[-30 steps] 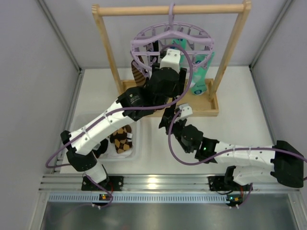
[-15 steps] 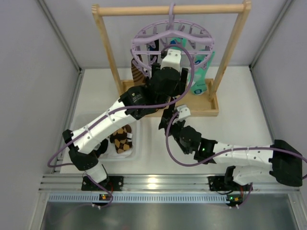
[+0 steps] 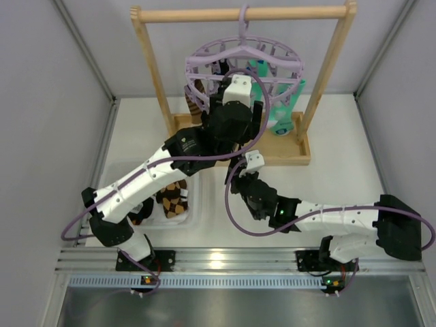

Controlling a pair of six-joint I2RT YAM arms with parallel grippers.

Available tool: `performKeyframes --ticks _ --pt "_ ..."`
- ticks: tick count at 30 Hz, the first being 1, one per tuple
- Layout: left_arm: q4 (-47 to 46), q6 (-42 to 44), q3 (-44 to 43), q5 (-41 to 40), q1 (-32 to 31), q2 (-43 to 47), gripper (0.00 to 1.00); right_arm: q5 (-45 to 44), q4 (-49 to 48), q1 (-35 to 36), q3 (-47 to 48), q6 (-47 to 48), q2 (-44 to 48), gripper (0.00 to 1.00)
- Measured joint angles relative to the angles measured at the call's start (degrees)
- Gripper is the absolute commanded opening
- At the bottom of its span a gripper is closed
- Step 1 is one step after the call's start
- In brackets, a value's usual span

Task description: Remove the socks clipped to the hanger

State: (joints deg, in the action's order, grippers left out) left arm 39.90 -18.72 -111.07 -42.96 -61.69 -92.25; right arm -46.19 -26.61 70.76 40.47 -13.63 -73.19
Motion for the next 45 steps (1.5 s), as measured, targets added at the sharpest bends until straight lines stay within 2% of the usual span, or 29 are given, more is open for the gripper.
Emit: performKeyframes --ticks 5,10,13,14,17,20,21,24,25,27,29,31,45 --pt "-0.44 -0.24 0.15 -1.64 -0.24 1.25 0.79 -0.81 0.48 0.02 1.03 -0.07 -0.74 0.0" --pt "-0.46 0.2 -0.74 -3.45 -0.28 0.15 0.73 -1.2 0.52 0.02 1.33 -0.11 -1.09 0.0" --pt "-0.46 0.72 -1.7 -4.7 -0.28 -1.03 0.62 -1.33 0.57 0.02 1.33 -0.11 -1.29 0.0" --pt "-0.46 0.9 -1.9 -5.03 -0.28 -1.4 0.52 -1.33 0.57 0.02 1.33 -0.11 -1.29 0.0" --pt "-0.44 1.33 -2.23 -5.79 -0.35 -2.27 0.39 -1.38 0.57 0.02 1.33 -0.15 -1.29 0.0" --pt "-0.42 1.79 -2.67 -6.27 -0.52 -2.8 0.32 -1.36 0.59 0.07 1.33 -0.42 -1.29 0.0" --pt "-0.44 1.92 -2.84 -6.43 -0.57 -2.91 0.26 -1.36 0.59 0.09 1.33 -0.55 -1.29 0.0" --pt "-0.39 2.32 -3.06 -6.67 -0.61 -2.95 0.23 -1.38 0.39 0.11 1.27 -0.83 -1.29 0.0" --pt "-0.39 2.36 -3.13 -6.71 -0.61 -2.95 0.19 -1.4 0.35 0.11 1.22 -0.98 -1.29 0.0" --pt "-0.39 2.38 -3.17 -6.84 -0.61 -2.95 0.16 -1.53 0.31 0.11 1.07 -1.2 -1.2 0.0" --pt "-0.37 2.38 -3.17 -6.86 -0.61 -2.97 0.04 -1.68 -0.02 0.13 -0.02 -1.64 -0.48 0.0" --pt "-0.37 2.38 -3.17 -6.86 -0.61 -2.99 0.0 -1.88 -0.33 0.17 -1.92 -2.05 0.96 0.0" --pt "-0.33 1.86 -3.5 -6.27 -0.15 -3.93 0.0 -1.86 -1.2 0.5 -7.8 -4.2 6.6 0.0"
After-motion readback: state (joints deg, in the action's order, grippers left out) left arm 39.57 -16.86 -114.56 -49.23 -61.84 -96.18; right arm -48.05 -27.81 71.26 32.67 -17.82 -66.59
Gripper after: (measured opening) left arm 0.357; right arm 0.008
